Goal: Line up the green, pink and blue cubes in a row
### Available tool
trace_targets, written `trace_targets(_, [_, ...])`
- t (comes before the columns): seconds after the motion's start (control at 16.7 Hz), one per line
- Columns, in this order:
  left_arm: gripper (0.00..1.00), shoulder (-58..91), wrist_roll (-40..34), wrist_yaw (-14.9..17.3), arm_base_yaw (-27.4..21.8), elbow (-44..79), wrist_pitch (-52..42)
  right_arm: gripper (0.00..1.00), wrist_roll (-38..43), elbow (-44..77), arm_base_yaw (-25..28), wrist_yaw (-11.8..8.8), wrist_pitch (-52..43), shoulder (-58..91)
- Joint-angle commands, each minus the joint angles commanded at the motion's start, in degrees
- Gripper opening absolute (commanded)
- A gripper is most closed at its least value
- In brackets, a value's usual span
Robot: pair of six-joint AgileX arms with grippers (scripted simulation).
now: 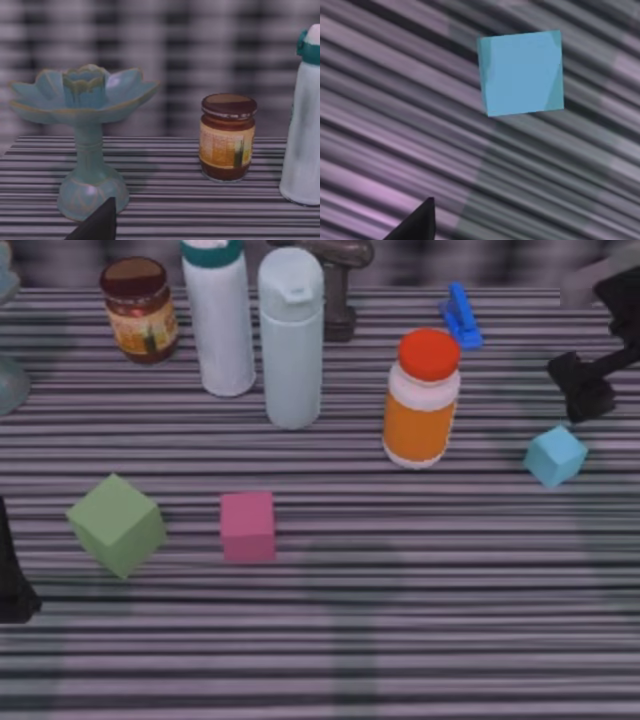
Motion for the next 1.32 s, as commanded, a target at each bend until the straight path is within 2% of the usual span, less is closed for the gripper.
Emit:
trace_targets(0.36, [1.00, 0.00, 0.00, 0.00, 0.00, 0.00, 0.00, 1.00, -3.07, 18.07, 1.43, -0.02, -9.60, 18.87])
trace_targets(0.84, [1.00, 0.00, 0.00, 0.00, 0.00, 0.00, 0.00, 1.00, -3.40, 19.78, 1.31, -0.02, -10.31, 20.58])
trace_targets(1.32, [1.00, 0.00, 0.00, 0.00, 0.00, 0.00, 0.00, 1.00, -3.29, 9.09, 1.66, 0.02, 5.32, 25.23])
